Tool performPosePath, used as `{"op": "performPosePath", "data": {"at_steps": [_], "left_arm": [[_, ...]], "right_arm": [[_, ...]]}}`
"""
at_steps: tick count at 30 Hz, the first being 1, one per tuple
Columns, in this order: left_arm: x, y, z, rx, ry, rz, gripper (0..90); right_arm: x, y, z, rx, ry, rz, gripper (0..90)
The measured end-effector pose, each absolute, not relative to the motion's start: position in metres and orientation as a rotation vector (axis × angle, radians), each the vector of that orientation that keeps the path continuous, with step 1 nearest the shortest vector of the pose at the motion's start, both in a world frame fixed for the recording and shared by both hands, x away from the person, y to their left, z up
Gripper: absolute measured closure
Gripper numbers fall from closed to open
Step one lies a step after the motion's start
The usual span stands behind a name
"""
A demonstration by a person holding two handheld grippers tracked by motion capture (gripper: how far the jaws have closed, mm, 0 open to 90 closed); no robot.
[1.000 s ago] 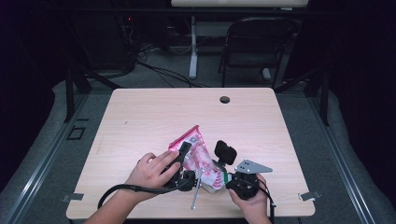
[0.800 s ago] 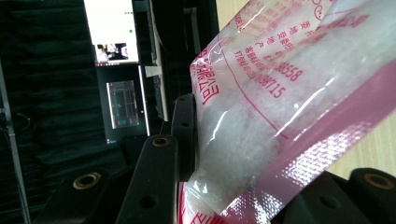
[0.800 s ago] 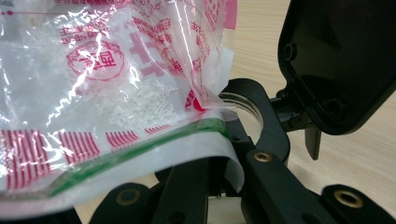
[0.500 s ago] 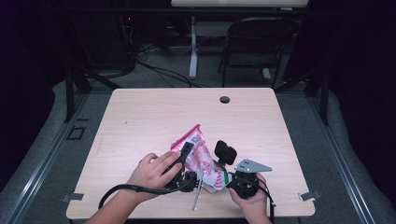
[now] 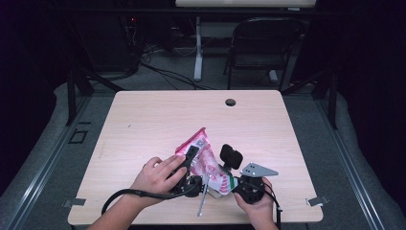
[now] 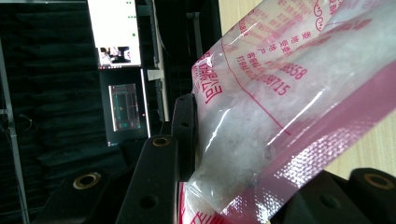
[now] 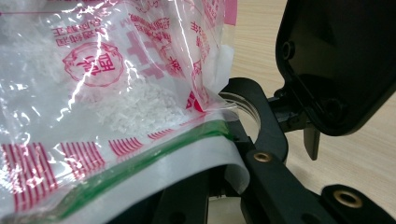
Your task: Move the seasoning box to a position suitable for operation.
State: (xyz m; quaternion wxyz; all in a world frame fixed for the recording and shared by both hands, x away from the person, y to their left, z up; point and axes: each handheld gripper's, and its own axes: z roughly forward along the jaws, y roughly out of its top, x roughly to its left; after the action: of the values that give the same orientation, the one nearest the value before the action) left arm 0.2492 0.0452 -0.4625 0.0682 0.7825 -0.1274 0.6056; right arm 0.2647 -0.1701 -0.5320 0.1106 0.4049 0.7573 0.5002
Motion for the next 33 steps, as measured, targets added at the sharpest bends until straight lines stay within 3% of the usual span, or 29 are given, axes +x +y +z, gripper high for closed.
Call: {"op": "performPosePath", "data": {"at_steps": [33], "left_arm": [[0.2502,0.0451,-0.4612,2.350,-0.378,1.811,74.1]], "right_arm": [[0.2653,-0.1682,-0.5327,1.187,2.234,1.461,89.9]]}}
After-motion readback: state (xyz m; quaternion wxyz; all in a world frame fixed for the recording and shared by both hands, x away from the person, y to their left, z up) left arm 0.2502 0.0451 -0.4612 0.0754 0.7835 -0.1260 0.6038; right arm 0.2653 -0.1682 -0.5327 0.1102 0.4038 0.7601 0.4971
